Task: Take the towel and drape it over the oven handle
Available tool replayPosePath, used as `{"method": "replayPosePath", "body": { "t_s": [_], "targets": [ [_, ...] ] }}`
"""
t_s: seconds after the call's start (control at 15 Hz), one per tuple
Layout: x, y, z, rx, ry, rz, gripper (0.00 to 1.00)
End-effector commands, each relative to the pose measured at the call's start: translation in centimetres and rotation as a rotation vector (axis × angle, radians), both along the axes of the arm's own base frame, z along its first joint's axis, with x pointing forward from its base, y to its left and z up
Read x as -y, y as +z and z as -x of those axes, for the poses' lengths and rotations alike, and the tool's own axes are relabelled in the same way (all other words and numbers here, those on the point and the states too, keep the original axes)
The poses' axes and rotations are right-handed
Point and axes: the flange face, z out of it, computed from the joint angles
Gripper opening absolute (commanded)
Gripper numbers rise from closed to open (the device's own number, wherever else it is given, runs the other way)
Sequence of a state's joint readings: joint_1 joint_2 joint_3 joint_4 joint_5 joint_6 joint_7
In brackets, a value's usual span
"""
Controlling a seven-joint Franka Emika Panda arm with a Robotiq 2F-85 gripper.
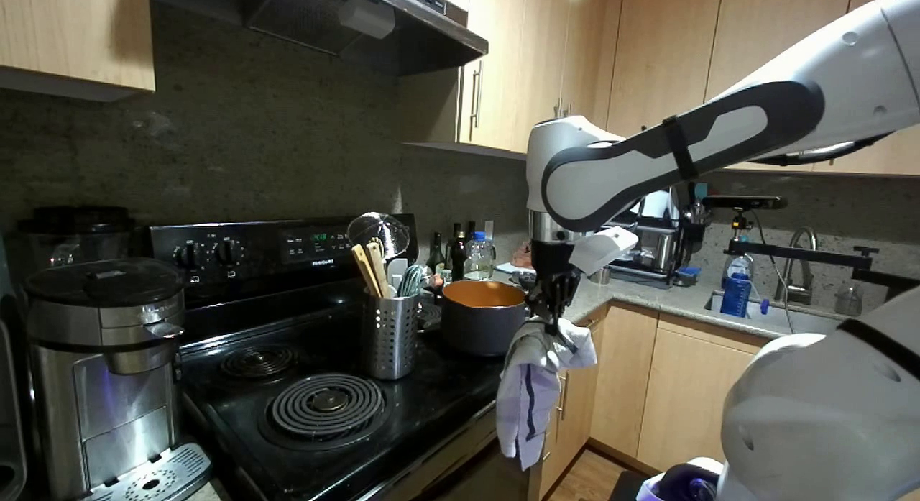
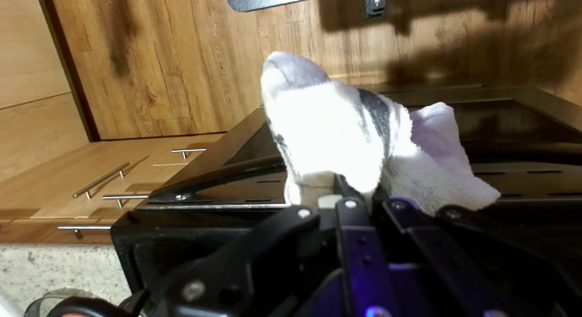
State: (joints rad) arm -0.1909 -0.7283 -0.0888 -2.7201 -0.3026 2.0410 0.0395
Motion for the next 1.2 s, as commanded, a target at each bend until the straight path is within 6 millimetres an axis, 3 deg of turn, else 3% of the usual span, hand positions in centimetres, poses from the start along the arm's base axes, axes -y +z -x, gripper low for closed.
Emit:
{"method": "replayPosePath", "body": {
  "t_s": [0.0, 0.47, 1.13],
  "targets": [
    [0.2, -1.0, -1.2, 0.004, -0.003, 0.019, 0.02],
    [0.4, -1.9, -3.0, 0.096, 0.036, 0.022, 0.02],
    [2.2, -6.2, -4.9, 0.020, -0.024, 0.012, 0.02]
  ]
}}
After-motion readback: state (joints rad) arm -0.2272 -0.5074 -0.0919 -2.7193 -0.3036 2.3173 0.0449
